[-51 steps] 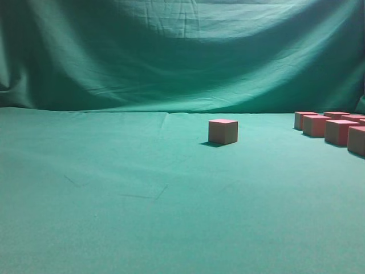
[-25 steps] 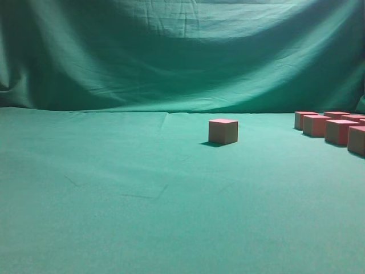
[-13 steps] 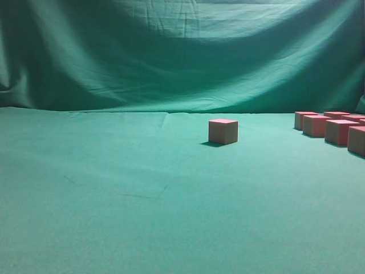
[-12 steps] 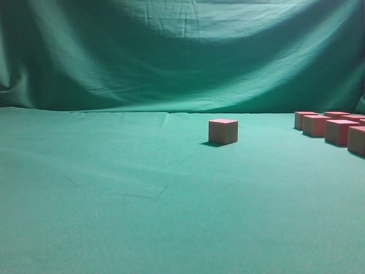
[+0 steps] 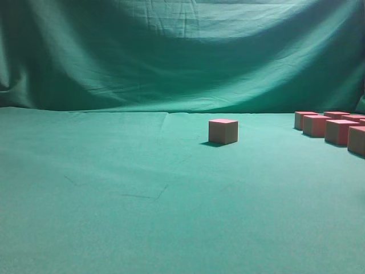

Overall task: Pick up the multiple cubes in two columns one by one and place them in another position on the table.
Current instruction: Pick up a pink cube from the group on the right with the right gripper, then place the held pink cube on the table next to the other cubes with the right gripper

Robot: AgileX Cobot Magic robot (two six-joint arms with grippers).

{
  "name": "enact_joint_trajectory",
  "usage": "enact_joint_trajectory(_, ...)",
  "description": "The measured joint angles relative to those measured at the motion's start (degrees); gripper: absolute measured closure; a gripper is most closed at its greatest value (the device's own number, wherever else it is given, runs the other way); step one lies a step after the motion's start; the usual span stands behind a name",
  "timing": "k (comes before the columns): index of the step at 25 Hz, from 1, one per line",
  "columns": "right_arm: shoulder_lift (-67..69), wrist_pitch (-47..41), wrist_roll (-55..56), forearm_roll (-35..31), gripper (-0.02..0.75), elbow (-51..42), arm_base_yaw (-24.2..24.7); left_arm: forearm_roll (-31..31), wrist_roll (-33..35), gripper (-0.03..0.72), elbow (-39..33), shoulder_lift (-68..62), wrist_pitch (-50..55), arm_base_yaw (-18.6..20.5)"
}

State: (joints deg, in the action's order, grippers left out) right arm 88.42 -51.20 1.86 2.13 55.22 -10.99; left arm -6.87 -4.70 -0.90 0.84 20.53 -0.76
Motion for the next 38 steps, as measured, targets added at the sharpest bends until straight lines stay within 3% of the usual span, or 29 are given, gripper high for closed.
enact_joint_trajectory(12, 1.74, -11.91, -7.04, -2.40, 0.460, 21.78, -11.95, 0.00, 0.00, 0.688, 0.00, 0.00, 0.00, 0.00)
enact_joint_trajectory(23, 19.43, -19.49, -9.68, -2.63, 0.460, 43.44, -21.52, 0.00, 0.00, 0.688, 0.00, 0.00, 0.00, 0.00)
enact_joint_trajectory(32, 35.24, -19.62, 7.34, -4.58, 0.460, 60.23, -25.11, 0.00, 0.00, 0.688, 0.00, 0.00, 0.00, 0.00)
enact_joint_trajectory(38, 38.57, -19.62, 18.96, -6.63, 0.460, 61.74, -25.13, 0.00, 0.00, 0.688, 0.00, 0.00, 0.00, 0.00)
